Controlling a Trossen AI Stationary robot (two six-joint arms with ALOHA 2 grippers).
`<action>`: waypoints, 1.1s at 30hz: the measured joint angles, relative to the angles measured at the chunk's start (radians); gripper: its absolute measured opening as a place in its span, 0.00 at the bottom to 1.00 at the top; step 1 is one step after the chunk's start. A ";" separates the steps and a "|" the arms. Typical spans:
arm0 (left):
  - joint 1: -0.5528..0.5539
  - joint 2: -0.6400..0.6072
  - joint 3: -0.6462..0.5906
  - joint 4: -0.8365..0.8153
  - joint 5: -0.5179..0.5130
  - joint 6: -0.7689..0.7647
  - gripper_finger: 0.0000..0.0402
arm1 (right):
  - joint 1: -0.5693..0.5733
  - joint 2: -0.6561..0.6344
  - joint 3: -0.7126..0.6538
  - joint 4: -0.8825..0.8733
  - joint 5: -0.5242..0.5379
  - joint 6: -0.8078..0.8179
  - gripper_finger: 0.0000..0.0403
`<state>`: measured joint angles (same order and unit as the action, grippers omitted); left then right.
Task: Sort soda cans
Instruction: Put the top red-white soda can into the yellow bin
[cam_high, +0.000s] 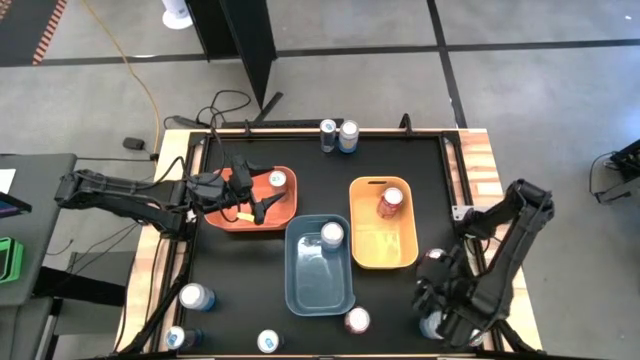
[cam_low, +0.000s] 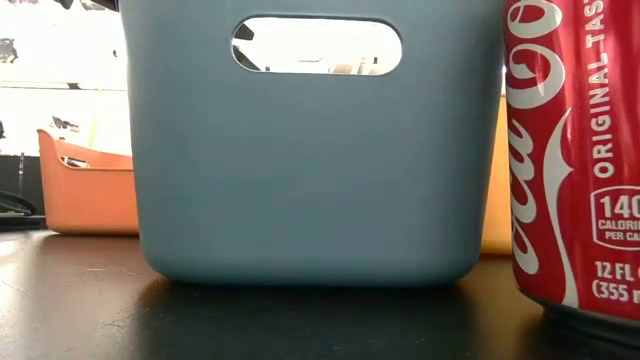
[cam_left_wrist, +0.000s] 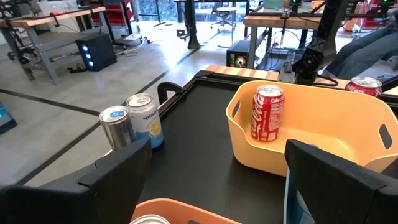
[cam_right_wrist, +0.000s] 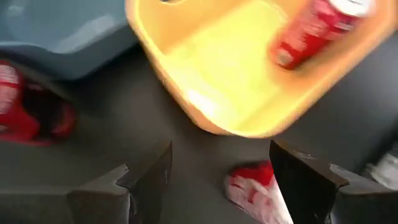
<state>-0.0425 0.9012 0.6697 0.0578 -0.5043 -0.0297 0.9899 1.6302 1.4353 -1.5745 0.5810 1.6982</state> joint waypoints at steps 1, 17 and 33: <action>0.000 0.000 0.000 0.000 0.000 0.000 0.91 | 0.008 -0.010 -0.007 0.005 -0.004 0.000 0.71; 0.000 0.000 0.000 0.001 0.001 -0.003 0.91 | 0.000 -0.058 -0.158 0.004 -0.242 -0.018 0.71; 0.000 0.000 0.000 0.002 0.001 -0.005 0.91 | -0.141 -0.134 -0.158 0.003 -0.290 -0.535 0.71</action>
<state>-0.0422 0.9012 0.6701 0.0599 -0.5037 -0.0343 0.8484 1.4960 1.2778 -1.5712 0.2913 1.1632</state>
